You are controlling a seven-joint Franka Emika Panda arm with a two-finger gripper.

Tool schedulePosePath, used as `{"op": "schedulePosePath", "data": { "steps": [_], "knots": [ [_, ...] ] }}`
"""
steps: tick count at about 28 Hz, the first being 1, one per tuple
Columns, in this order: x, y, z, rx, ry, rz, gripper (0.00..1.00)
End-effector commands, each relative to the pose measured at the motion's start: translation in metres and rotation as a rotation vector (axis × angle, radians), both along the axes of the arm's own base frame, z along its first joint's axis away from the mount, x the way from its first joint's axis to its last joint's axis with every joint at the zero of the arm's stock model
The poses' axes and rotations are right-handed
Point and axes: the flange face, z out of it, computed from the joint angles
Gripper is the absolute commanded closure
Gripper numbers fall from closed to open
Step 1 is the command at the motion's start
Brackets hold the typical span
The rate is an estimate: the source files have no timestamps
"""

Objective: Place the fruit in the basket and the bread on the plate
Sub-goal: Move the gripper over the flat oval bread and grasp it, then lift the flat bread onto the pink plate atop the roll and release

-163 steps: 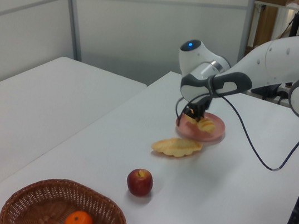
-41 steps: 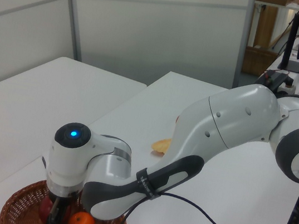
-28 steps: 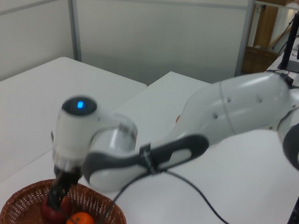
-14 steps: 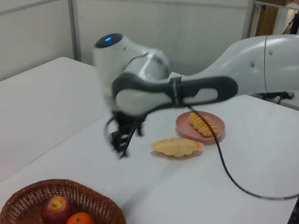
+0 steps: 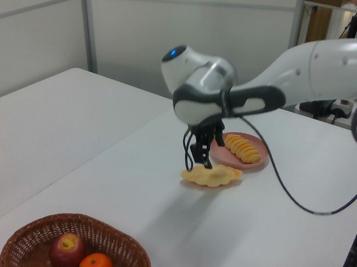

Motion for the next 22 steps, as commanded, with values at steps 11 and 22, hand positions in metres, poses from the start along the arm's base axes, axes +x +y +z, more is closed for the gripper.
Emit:
{"op": "schedulePosePath", "data": {
  "steps": [11, 22],
  "knots": [
    [0.014, -0.015, -0.064, -0.068, 0.01, 0.05, 0.05],
    [0.015, -0.019, -0.075, -0.099, 0.028, 0.07, 1.0]
  ]
}}
